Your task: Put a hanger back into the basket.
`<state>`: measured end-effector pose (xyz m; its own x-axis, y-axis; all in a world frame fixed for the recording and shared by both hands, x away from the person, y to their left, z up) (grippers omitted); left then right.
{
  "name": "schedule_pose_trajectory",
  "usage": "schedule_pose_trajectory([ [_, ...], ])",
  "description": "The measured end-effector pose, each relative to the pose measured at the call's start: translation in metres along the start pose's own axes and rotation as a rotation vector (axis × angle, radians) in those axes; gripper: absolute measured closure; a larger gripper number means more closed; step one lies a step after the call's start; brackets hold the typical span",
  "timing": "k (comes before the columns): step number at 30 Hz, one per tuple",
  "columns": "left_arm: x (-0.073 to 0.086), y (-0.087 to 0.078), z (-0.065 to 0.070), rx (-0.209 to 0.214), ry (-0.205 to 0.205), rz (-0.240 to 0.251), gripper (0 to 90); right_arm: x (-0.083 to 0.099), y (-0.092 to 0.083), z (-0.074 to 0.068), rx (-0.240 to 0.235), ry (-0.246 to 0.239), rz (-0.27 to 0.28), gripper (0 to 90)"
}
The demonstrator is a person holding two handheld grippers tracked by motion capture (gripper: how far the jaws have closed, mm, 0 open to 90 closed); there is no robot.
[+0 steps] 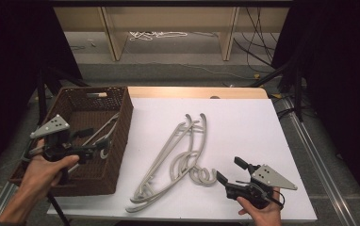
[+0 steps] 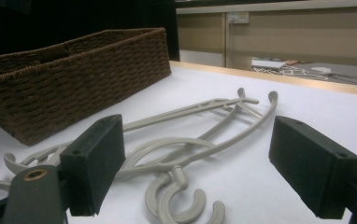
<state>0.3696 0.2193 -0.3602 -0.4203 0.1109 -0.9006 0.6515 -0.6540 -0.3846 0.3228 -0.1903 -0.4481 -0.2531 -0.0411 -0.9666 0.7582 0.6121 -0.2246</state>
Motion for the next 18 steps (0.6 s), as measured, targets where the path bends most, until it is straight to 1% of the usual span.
schedule_pose_trajectory([
  [1,0.0,0.002,0.005,0.009,0.001,0.01,17.0,0.0,-0.001,0.001,0.001,-0.01,-0.007,19.2],
  [3,0.002,0.008,0.017,0.017,0.014,0.008,16.2,0.0,-0.002,0.0,0.003,-0.008,-0.02,19.1],
  [4,0.003,0.01,0.021,0.02,0.032,0.012,16.1,0.0,-0.001,0.0,-0.001,-0.003,-0.008,19.0],
  [5,0.004,0.014,0.026,0.024,0.037,0.014,16.1,0.0,-0.001,0.001,0.002,-0.011,-0.004,18.9],
  [6,0.007,0.018,0.032,0.032,0.053,-0.012,16.0,0.0,-0.001,0.0,-0.001,-0.003,-0.01,18.8],
  [7,0.009,0.021,0.036,0.033,0.041,-0.015,16.0,0.0,-0.001,0.0,0.001,-0.007,-0.007,18.8],
  [8,0.011,0.026,0.042,0.047,0.056,-0.025,16.0,0.0,-0.001,0.0,0.001,-0.005,-0.013,18.8],
  [9,0.013,0.029,0.046,0.06,0.054,-0.03,16.0,0.0,-0.003,0.001,0.014,-0.01,-0.025,18.8],
  [10,0.015,0.033,0.05,0.083,0.068,-0.034,16.0,0.0,-0.003,0.001,0.013,-0.01,-0.024,18.8],
  [11,0.017,0.037,0.054,0.082,0.059,-0.036,16.0,0.0,-0.002,0.001,0.013,-0.009,-0.013,18.8],
  [13,0.021,0.045,0.061,0.089,0.076,-0.042,16.0,0.0,-0.003,0.001,0.014,-0.009,-0.016,18.8],
  [14,0.023,0.05,0.066,0.09,0.064,-0.044,16.1,0.0,-0.002,0.001,0.015,-0.008,-0.012,18.8],
  [15,0.025,0.052,0.069,0.097,0.072,-0.051,16.0,0.0,-0.003,0.001,0.012,-0.008,-0.026,18.8],
  [16,0.026,0.056,0.074,0.107,0.085,-0.055,16.0,0.0,-0.003,0.001,0.007,-0.01,-0.021,18.8],
  [18,0.031,0.064,0.084,0.109,0.104,-0.072,16.0,-0.001,-0.002,0.001,0.011,-0.012,-0.011,18.8],
])
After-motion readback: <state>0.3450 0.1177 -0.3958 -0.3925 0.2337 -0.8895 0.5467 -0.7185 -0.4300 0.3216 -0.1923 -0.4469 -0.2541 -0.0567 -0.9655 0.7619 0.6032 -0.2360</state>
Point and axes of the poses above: each handheld gripper's, and its own axes: y roughly forward along the jaws, x roughly out of its underside, z roughly to its right, the point moved 6 cm from there along y, roughly forward along the jaws, and after that the axes turned 2 degrees about x, right-handed, at the moved point
